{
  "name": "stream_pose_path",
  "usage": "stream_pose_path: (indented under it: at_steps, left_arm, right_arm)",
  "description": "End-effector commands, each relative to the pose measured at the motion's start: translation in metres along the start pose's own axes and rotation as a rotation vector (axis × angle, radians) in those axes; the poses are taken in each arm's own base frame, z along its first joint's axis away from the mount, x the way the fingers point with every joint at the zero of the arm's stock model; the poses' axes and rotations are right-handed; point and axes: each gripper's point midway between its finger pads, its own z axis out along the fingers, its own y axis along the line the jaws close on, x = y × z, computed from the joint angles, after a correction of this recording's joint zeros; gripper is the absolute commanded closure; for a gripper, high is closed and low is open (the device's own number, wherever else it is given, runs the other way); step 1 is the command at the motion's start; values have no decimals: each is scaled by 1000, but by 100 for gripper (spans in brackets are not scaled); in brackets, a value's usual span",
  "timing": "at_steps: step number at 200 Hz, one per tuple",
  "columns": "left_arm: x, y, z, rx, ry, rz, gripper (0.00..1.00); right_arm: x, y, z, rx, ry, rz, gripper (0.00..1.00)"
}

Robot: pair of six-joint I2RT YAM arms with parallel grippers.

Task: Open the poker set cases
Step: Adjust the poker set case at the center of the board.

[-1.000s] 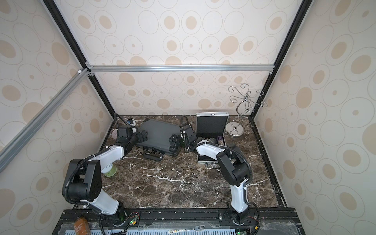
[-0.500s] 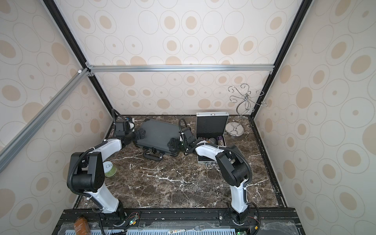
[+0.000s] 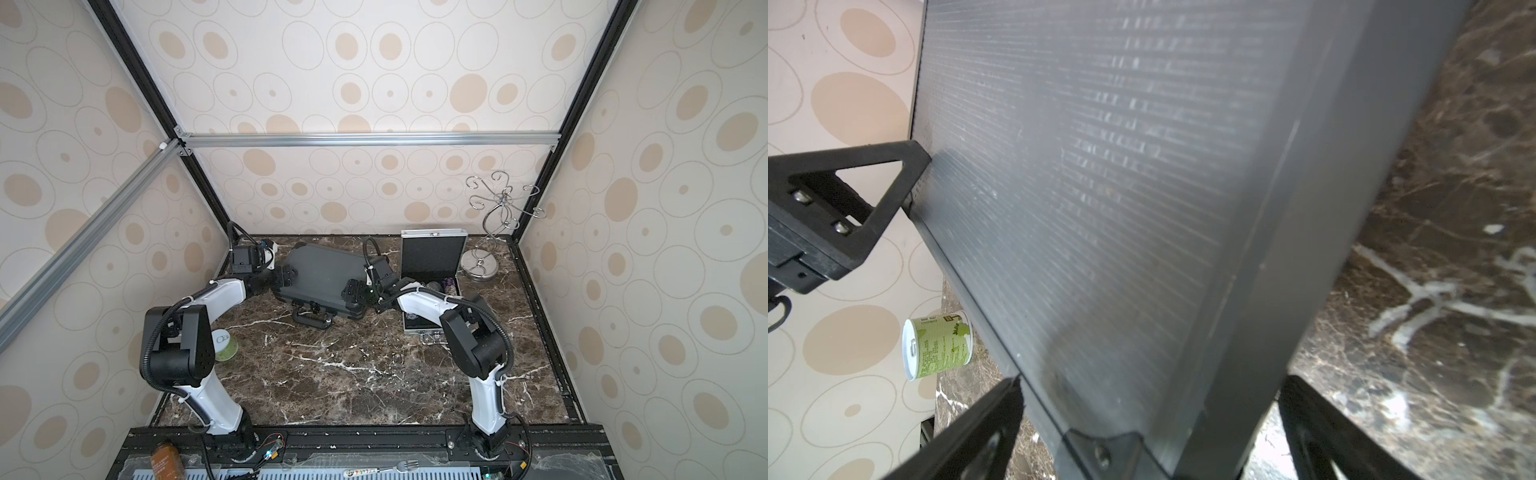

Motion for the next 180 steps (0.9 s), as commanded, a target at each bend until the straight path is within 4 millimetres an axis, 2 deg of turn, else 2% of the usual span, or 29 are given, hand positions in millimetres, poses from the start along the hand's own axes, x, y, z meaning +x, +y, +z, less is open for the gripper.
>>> stream_pose_path:
  at_steps: [1, 22, 72, 110, 180]
  left_arm:
    - [74, -24, 12, 120, 249, -33, 18]
    - [84, -32, 10, 148, 275, -62, 22]
    - [107, -61, 10, 181, 303, -86, 22]
    - [115, -73, 10, 195, 307, -94, 22]
    - [130, -93, 9, 268, 329, -118, 24]
  right_arm:
    - [-8, 5, 2, -30, 0, -1, 2]
    - [-12, 5, 2, -38, 4, -4, 2]
    - [-15, 3, 3, -37, 16, -10, 4]
    - [-14, -2, 4, -29, 32, -11, 7]
    - [-33, -8, 8, -17, 5, -1, 12]
